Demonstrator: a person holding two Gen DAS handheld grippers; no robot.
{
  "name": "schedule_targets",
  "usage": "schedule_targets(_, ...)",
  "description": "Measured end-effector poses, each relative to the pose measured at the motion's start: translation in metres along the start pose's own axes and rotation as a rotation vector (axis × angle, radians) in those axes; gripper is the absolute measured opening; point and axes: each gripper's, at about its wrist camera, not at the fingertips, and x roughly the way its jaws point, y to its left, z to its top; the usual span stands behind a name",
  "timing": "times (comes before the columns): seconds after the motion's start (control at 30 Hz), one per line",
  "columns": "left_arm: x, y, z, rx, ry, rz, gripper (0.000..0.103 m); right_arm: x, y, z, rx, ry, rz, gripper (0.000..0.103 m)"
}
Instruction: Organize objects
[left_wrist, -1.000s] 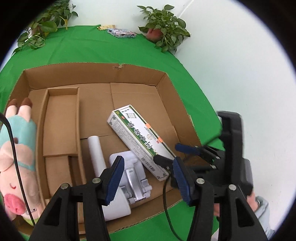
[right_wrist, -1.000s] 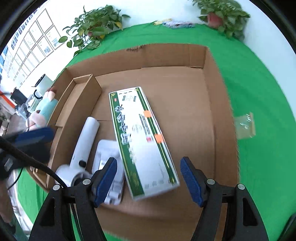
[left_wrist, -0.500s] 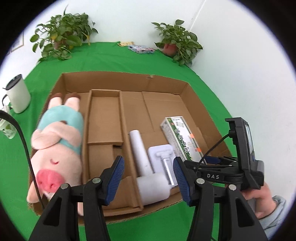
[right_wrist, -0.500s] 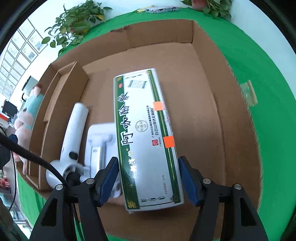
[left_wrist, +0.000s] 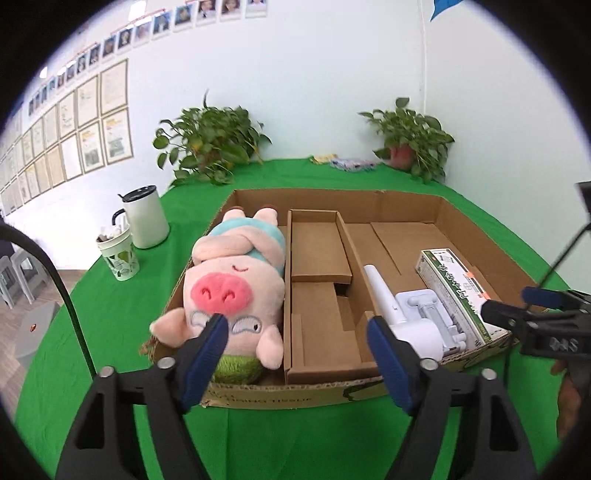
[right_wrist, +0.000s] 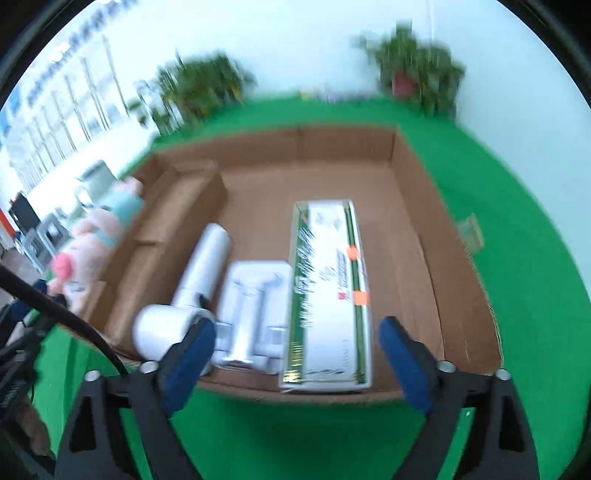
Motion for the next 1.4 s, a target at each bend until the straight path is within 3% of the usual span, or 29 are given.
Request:
schedule_targets(0.1, 0.005, -0.004, -0.013, -0.005, 0.012, 0.013, 0.079, -0.019, 0.022, -0.024, -0.04, -0.142, -0.019, 0.102)
schedule_targets(0.27, 0.01, -0.01, -0.025, -0.013, -0.019, 0.054, 0.08, -0.027, 0.044, -0.05, -0.077, -0.235, -0.056, 0.102)
schedule_targets(0.4, 0.011, -0.016, -0.031, -0.004, -0.059, 0.059, 0.082, -0.013, 0.046, -0.063, -0.067, -0.226, -0.12, 0.102)
schedule_targets(0.57, 0.01, -0.016, -0.034, -0.003, -0.074, 0.061, 0.084, 0.004, 0.034, -0.068, -0.007, -0.197, -0.094, 0.102)
schedule_targets(0.83, 0.01, -0.017, -0.034, -0.004, -0.067, 0.06, 0.088, -0.01, 0.04, -0.061, -0.045, -0.314, -0.076, 0.102)
schedule_targets(1.03, 0.01, -0.017, -0.034, -0.008, -0.062, 0.064, 0.09, 0.002, 0.035, -0.05, -0.026, -0.257, -0.071, 0.102)
schedule_targets(1.13, 0.01, -0.014, -0.034, -0.014, -0.057, 0.061, 0.09, 0.004, 0.042, -0.056, -0.07, -0.281, -0.115, 0.102)
schedule_targets(1.4, 0.009, -0.014, -0.034, -0.013, -0.056, 0.06, 0.09, 0.006, 0.042, -0.055, -0.068, -0.28, -0.108, 0.102)
